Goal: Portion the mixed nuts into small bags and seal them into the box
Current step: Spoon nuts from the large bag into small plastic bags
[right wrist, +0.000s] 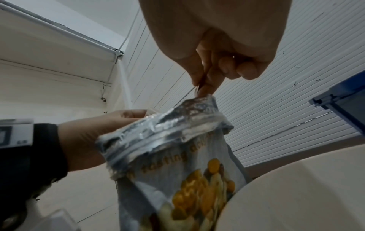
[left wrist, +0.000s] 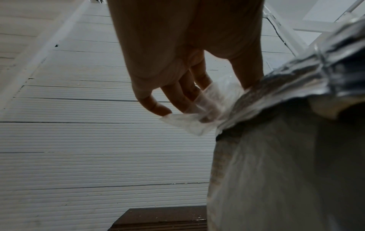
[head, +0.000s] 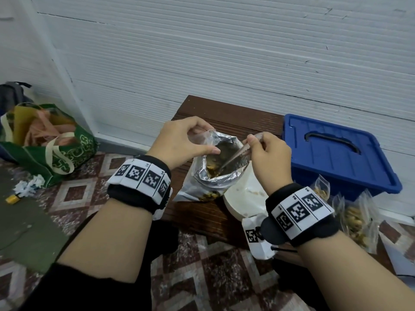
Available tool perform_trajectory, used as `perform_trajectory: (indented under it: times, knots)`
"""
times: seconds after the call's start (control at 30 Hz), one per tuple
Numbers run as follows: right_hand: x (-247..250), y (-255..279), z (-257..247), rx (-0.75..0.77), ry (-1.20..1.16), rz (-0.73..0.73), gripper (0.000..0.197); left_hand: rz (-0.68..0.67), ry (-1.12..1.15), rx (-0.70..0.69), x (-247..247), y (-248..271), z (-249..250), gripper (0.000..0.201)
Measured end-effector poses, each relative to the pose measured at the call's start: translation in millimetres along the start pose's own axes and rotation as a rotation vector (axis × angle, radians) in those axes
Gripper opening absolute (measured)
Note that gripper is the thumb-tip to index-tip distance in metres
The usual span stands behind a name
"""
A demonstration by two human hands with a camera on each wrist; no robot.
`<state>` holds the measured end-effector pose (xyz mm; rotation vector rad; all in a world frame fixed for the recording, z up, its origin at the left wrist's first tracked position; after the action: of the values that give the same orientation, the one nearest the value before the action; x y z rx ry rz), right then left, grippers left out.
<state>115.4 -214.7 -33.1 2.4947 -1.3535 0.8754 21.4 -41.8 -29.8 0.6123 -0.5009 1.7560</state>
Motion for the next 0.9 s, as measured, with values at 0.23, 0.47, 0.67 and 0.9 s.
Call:
perform_trajectory:
  times: [0.23,0.47,0.67,0.9]
  knots:
    - [18.2,-3.2,22.0,-0.188,-0.223,0.097,0.031,0.023,-0.006,-0.01,14.6,6.2,2.5,0.049]
    - [41.3,-12.8,32.1,-0.254,-0.284,0.168,0.042,-0.049,0.016,0.012,20.1,8.8,1.5,0.059]
    - [68.7,-21.4,24.4,-0.206,-0.275,0.215,0.042,-0.105,-0.016,-0.008,13.7,6.4,6.0,0.06]
    - [65.1,-31.5,4.2,-0.158,-0.272,0.171,0.033,-0.101,-0.068,-0.022,4.5,2.9,10.3,0.063]
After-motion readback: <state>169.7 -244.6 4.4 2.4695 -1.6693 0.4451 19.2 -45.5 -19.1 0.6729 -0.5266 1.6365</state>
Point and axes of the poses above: each hand's wrist, its own y-axis away from the middle knuckle, its own x-axis out of the back of the hand, z = x × y, the point moved 6 cm from there along -y, towards the middle knuckle, and after that the axes turned 15 degrees about -z, right-handed, at the moved point
